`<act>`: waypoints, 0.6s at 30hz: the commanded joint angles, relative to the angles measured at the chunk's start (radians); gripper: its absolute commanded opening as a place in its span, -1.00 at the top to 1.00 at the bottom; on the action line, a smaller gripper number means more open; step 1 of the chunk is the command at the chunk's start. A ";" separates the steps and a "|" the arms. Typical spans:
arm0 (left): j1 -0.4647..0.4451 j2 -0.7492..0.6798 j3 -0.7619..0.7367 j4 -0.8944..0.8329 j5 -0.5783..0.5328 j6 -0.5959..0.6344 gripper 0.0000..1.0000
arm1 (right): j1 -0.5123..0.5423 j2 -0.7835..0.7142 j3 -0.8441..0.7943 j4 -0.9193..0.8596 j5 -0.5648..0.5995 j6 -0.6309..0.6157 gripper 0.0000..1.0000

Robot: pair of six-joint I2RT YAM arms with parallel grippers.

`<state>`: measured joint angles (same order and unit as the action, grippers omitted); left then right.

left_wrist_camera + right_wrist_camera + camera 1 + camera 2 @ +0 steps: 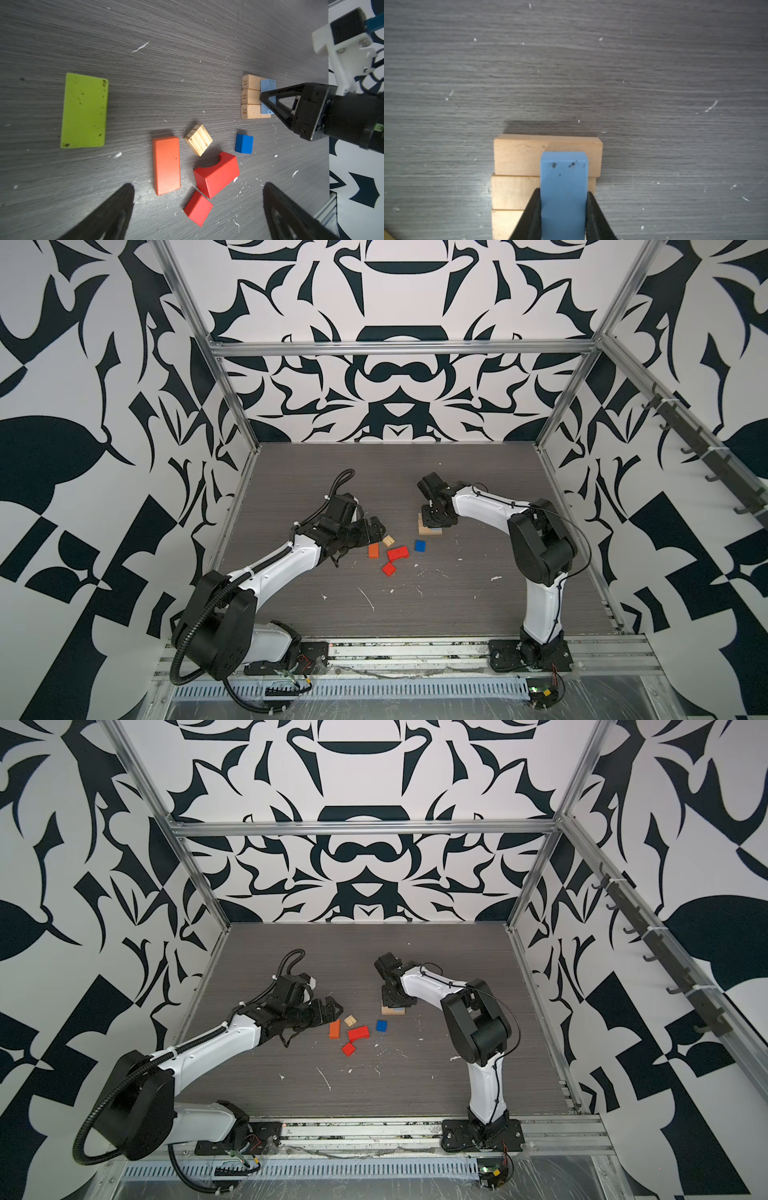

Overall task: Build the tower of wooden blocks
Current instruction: 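Lower the light blue block onto the planks with the right gripper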

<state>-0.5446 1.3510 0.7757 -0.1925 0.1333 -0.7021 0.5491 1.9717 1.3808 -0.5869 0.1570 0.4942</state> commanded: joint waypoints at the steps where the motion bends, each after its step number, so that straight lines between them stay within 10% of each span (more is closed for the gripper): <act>1: -0.005 -0.020 0.000 -0.022 -0.012 0.006 -0.98 | -0.003 -0.013 0.030 -0.012 0.018 0.002 0.39; 18: -0.005 -0.023 0.000 -0.027 -0.013 0.007 -0.98 | -0.003 -0.022 0.041 -0.012 0.016 -0.005 0.25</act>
<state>-0.5446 1.3487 0.7757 -0.2028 0.1333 -0.7021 0.5491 1.9717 1.3895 -0.5869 0.1577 0.4934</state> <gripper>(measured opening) 0.988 0.372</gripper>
